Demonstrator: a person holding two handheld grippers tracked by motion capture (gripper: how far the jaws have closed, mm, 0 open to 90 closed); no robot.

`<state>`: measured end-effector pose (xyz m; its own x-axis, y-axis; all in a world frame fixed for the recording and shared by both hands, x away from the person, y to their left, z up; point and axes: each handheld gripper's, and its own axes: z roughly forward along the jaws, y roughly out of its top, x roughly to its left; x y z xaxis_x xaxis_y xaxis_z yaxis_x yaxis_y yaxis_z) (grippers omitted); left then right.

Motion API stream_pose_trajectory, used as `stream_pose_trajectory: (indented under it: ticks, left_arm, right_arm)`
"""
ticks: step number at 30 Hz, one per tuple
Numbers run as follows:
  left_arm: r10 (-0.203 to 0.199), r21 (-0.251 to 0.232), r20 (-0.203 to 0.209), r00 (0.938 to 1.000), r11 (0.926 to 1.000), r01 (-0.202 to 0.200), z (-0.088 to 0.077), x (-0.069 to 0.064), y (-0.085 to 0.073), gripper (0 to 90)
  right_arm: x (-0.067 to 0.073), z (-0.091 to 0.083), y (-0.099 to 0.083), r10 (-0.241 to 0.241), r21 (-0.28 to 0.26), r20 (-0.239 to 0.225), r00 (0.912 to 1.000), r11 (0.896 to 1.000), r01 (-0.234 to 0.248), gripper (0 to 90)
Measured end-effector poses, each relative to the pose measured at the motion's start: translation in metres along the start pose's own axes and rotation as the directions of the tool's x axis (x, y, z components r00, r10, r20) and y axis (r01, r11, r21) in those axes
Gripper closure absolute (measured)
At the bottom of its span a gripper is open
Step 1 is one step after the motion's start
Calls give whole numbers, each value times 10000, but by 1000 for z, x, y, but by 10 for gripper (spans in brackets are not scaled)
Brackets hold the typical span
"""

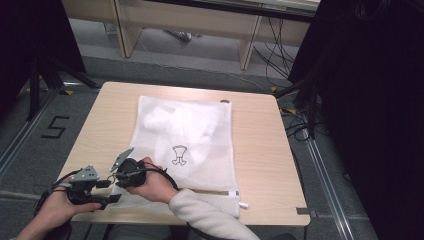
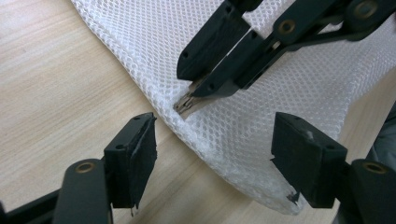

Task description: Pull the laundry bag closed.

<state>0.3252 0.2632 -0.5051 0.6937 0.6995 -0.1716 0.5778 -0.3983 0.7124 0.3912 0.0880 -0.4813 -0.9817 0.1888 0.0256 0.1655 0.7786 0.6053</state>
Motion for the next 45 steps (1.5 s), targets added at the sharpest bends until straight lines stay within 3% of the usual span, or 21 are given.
stream_pose_trajectory:
  ticks: [3, 4, 6, 13, 14, 15, 17, 18, 19, 20, 23, 25, 28, 33, 45]
  left_arm:
    - [-56, -87, 90, 9999, 9999, 57, 0, 0, 1, 314]
    - [-288, -287, 154, 9995, 9992, 292, 2, -2, 1, 318]
    - [-418, -250, 178, 9990, 9988, 423, 3, -3, 2, 326]
    - [-397, -507, 258, 9989, 9979, 410, 6, -4, 8, 384]
    - [-426, -423, 224, 9988, 9982, 435, 5, -4, 9, 395]
    - [-654, -452, 346, 9973, 9967, 670, 6, -4, 8, 411]
    - [-622, -425, 162, 9979, 9971, 628, 6, -4, 9, 434]
    - [-768, -471, 301, 9966, 9958, 782, 6, -3, 9, 449]
    - [-812, -486, 314, 9962, 9954, 826, 6, -3, 9, 468]
    - [-866, -578, 285, 9958, 9944, 881, 6, -3, 10, 490]
    - [-915, -619, 355, 9952, 9937, 936, 6, -2, 12, 571]
    - [-1003, -590, 438, 9940, 9929, 1028, 7, -2, 13, 632]
    - [-922, -391, 438, 9948, 9948, 939, 7, -2, 13, 695]
    - [-943, -447, 354, 9949, 9944, 958, 6, -4, 15, 791]
    - [-1091, -631, 358, 9934, 9918, 1111, 3, -9, 19, 846]
  right_arm:
    - [2, -6, 2, 71, -123, -20, 10000, 9999, -71, 816]
    - [1, -8, 3, -34, -163, 12, 10000, 9999, 34, 816]
    - [1, -12, 4, -117, -246, 54, 9999, 9996, 118, 817]
    - [5, -20, 4, 68, -456, 78, 9999, 9989, -64, 817]
    - [4, -21, 4, -102, -503, 105, 9999, 9987, 107, 817]
    - [5, -23, 4, -57, -525, 126, 9999, 9986, 64, 817]
    - [4, -25, 4, -87, -591, 145, 9999, 9982, 95, 817]
    - [5, -27, 4, 100, -631, 126, 9999, 9980, -92, 817]
    - [4, -28, 4, -91, -659, 176, 9998, 9978, 103, 817]
    - [5, -29, 4, 92, -678, 171, 9998, 9977, -81, 817]
    - [4, -31, 4, -119, -709, 260, 9996, 9974, 137, 817]
    - [5, -33, 5, 15, -750, 217, 9998, 9972, 1, 817]
    - [6, -34, 5, 26, -661, 210, 9998, 9978, -12, 817]
    - [4, -35, 0, -91, -544, 176, 9998, 9985, 100, 816]
    - [2, -35, -13, 131, -97, 92, 9999, 9999, -130, 821]
